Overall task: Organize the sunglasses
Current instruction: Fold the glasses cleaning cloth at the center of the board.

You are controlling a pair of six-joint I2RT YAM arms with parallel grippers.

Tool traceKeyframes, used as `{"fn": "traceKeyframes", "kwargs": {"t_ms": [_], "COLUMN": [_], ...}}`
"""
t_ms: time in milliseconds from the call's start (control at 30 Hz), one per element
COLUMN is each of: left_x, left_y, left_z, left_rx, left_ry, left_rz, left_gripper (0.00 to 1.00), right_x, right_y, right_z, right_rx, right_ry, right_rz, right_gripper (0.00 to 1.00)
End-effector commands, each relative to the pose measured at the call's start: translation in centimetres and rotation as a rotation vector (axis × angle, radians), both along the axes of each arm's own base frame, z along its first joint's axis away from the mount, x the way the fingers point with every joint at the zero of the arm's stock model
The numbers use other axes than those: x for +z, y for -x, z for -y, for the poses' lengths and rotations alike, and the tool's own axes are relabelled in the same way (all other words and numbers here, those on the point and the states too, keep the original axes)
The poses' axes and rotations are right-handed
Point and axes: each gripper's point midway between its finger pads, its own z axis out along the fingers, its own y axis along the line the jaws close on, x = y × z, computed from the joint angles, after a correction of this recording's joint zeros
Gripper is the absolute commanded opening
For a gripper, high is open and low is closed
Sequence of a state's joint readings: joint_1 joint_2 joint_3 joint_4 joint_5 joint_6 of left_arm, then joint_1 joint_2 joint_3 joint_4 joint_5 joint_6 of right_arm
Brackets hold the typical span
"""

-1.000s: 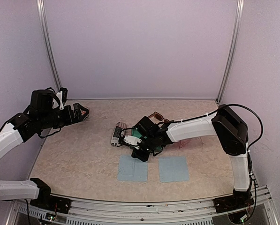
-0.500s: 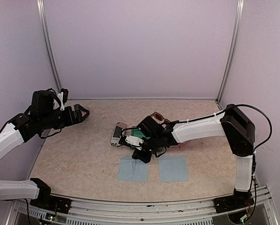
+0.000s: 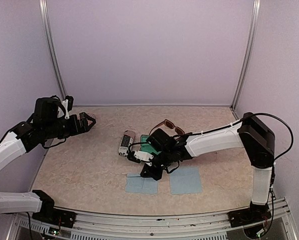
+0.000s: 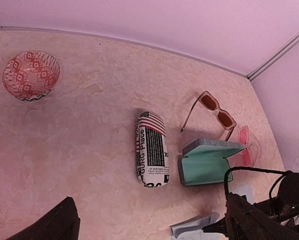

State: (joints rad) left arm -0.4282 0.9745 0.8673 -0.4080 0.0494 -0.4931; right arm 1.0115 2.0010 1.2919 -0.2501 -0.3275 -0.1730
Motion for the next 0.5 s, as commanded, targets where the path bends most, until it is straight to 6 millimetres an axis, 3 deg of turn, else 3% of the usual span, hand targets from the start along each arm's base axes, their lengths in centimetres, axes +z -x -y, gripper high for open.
{"fn": "traceKeyframes", "kwargs": {"t_ms": [0, 467], "left_x": [-0.2, -0.4], "left_y": [0.0, 0.3], "left_z": [0.3, 0.3], "left_rx": [-0.016, -0.024], "left_ry": [0.004, 0.005], "left_rz": [0.010, 0.013], "left_gripper": [0.99, 0.99], "right_x": [1.3, 0.9], "right_y": [2.0, 4.2], "right_z": [-0.5, -0.9], "right_rx": [0.029, 0.043], "right_ry": [-0.042, -0.036], "right_rz": [-0.047, -0.097], "right_gripper": [0.00, 0.00]}}
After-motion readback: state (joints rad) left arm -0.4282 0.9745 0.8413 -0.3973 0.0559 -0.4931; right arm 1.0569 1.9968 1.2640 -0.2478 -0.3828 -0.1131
